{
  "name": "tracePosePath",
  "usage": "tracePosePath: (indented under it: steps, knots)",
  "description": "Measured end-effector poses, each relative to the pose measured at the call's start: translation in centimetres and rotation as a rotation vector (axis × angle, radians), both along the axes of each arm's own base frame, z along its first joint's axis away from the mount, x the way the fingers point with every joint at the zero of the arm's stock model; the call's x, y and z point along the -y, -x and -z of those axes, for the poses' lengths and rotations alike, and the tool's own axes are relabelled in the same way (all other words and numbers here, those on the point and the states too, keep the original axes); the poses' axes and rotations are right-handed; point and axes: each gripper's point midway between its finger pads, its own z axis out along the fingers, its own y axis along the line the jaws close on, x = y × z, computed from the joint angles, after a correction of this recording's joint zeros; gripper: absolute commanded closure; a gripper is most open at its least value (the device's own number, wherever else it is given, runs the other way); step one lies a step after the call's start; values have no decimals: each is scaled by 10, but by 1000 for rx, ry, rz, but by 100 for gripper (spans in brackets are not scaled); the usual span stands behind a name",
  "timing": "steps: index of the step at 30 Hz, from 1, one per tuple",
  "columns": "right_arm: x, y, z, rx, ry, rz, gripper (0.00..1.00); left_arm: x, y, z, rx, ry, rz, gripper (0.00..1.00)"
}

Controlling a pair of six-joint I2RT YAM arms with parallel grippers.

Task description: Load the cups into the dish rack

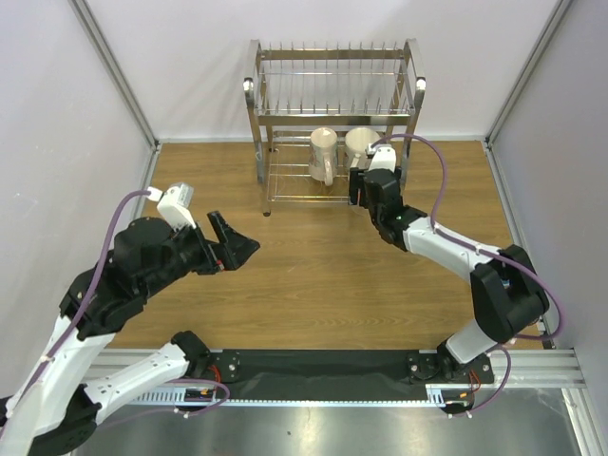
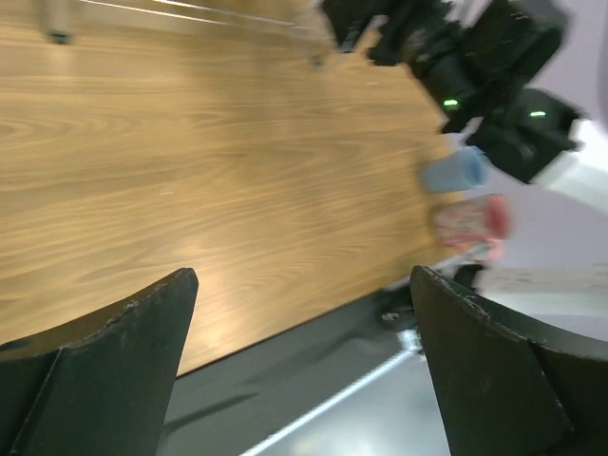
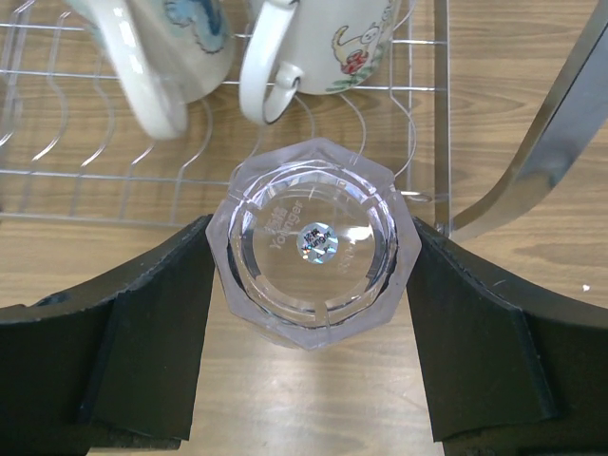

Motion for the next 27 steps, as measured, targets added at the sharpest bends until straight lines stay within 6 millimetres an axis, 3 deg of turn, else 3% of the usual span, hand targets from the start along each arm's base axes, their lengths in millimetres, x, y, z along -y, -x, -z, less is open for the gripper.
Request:
tracePosePath:
  steps: [6,14,20,27]
  knots:
    - [7,-11,12,2,40,30,100,-20,-2,18,-20,-172,-27,0]
    - [11,-36,17,19,82,67,100,-39,3,31,-1,-243,-54,0]
    - [14,-52,17,34,109,89,100,-40,-10,47,-36,-350,-67,0]
    - [22,-63,18,42,105,114,100,-37,-16,47,-16,-381,-44,0]
